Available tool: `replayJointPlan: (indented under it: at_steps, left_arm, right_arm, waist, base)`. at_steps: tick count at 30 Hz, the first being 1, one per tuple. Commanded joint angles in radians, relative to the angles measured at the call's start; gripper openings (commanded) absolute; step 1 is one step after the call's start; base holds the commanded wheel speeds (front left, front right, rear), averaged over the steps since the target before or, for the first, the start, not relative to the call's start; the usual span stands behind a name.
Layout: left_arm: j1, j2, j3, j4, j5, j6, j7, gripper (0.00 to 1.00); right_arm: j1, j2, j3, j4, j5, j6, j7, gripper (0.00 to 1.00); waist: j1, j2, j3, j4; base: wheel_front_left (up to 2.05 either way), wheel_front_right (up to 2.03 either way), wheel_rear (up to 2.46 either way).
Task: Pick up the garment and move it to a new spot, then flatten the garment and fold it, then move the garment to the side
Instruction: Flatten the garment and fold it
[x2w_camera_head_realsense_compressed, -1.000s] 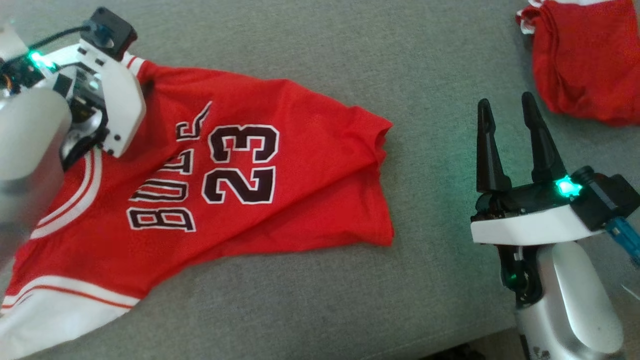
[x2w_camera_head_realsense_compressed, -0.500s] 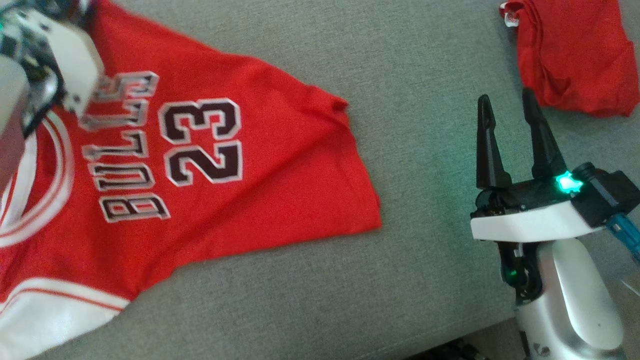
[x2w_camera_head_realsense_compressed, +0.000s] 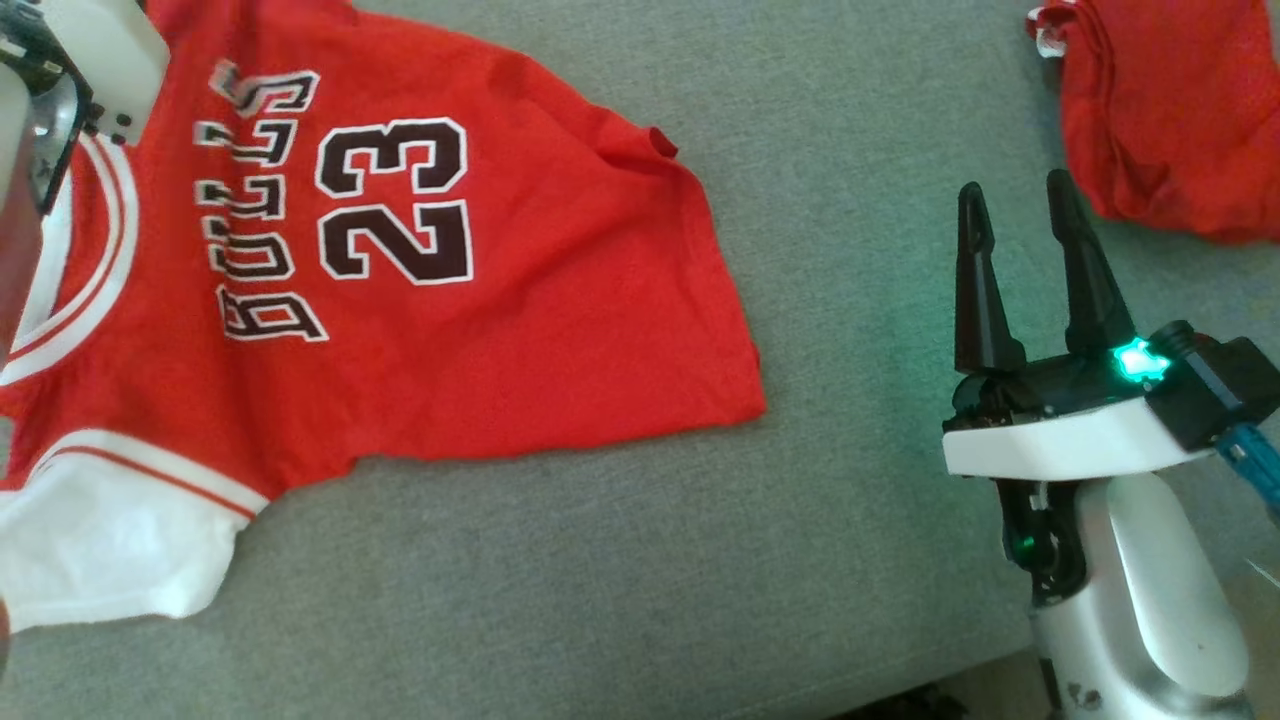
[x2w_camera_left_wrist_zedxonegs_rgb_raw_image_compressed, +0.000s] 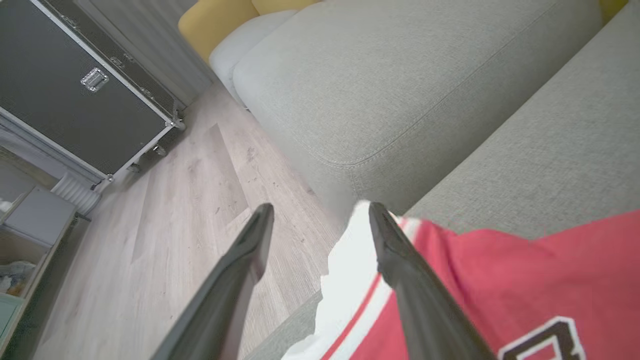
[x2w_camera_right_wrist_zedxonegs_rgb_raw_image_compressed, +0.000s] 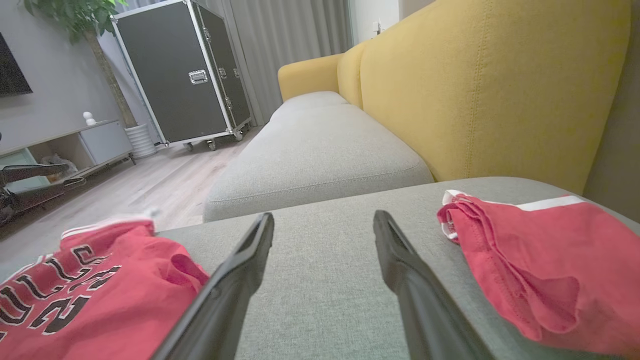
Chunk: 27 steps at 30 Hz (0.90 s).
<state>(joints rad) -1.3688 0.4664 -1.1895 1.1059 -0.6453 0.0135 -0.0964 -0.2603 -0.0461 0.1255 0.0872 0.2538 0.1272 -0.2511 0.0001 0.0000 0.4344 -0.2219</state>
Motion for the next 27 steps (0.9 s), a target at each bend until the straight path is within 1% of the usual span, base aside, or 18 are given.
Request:
replayJointPlan:
  at_steps: [1,6,9,12,14,17,21,25,27]
  left_arm:
    - [-0.046,0.021,0.036,0.004,-0.002,0.008,-0.018,1.00]
    - [-0.014,-0.006,0.056,0.041,-0.033,-0.012,-0.086,1.00]
    - [0.027,-0.019,0.094,0.045,-0.077,-0.019,-0.131,1.00]
    - [0.081,-0.028,0.137,0.021,-0.115,-0.020,-0.158,1.00]
    - [0.121,-0.031,0.176,-0.016,-0.137,-0.011,-0.164,1.00]
    - [0.199,-0.018,0.268,-0.162,-0.138,0.028,-0.165,1.00]
    - [0.402,-0.006,0.398,-0.396,-0.101,0.073,-0.165,1.00]
    - [0.638,-0.017,0.523,-0.588,-0.063,0.130,-0.165,1.00]
    - [0.751,-0.039,0.588,-0.684,-0.045,0.143,-0.165,1.00]
  right_arm:
    - [-0.010,-0.004,0.017,-0.031,-0.007,0.003,-0.011,1.00]
    - [-0.004,-0.004,0.004,-0.022,-0.016,0.003,-0.011,1.00]
    - [0.003,-0.004,-0.002,-0.015,-0.024,0.003,-0.011,1.00]
    - [0.016,-0.004,-0.026,-0.008,-0.032,0.003,-0.011,1.00]
    - [0.025,-0.004,-0.039,-0.005,-0.035,0.003,-0.011,1.00]
    - [0.049,-0.004,-0.059,0.001,-0.047,0.003,-0.011,1.00]
    - [0.091,-0.004,-0.085,0.010,-0.059,0.003,-0.011,1.00]
    - [0.127,-0.004,-0.095,0.016,-0.066,0.003,-0.011,1.00]
    - [0.142,-0.004,-0.096,0.017,-0.068,0.003,-0.011,1.00]
  waist:
    - [-0.0001,0.0000,-0.011,0.011]
    - [-0.0001,0.0000,-0.060,0.047]
    - [-0.0001,0.0000,-0.109,0.065]
    - [-0.0001,0.0000,-0.158,0.090]
    - [-0.0001,0.0000,-0.195,0.111]
    - [-0.0001,0.0000,-0.246,0.149]
    - [-0.0001,0.0000,-0.315,0.196]
    - [-0.0001,0.0000,-0.364,0.231]
    - [-0.0001,0.0000,-0.383,0.246]
  base:
    - [0.00,0.00,0.00]
    - [0.00,0.00,0.00]
    - [0.00,0.00,0.00]
    - [0.00,0.00,0.00]
    - [0.00,0.00,0.00]
    - [0.00,0.00,0.00]
    - [0.00,0.00,0.00]
    - [0.00,0.00,0.00]
    - [0.00,0.00,0.00]
